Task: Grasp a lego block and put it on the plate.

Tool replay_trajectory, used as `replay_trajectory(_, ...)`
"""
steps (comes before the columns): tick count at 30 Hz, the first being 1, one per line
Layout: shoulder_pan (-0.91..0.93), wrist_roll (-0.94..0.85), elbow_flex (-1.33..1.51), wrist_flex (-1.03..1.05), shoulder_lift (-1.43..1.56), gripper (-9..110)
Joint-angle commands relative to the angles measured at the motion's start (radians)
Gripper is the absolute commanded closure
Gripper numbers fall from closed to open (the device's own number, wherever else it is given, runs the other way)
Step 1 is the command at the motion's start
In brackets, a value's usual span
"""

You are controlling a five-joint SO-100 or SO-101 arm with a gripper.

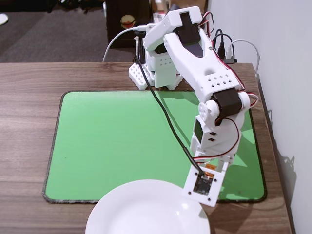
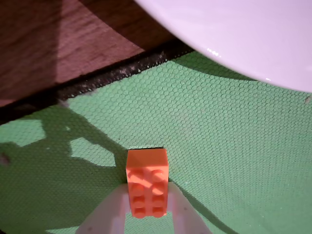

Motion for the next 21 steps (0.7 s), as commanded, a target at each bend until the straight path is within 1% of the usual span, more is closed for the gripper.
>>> replay_trajectory(1, 0.006, -0.005, -0.037, -0.008, 0.006, 95)
replay_trajectory(8, 0.006, -0.008, -0.037, -0.003, 0.015, 95)
replay_trajectory(13, 0.003, -0.04, -0.041, 0.032, 0.089, 95)
replay_trajectory(21, 0.021, -0.16, -0.023, 0.12, 0.23, 95)
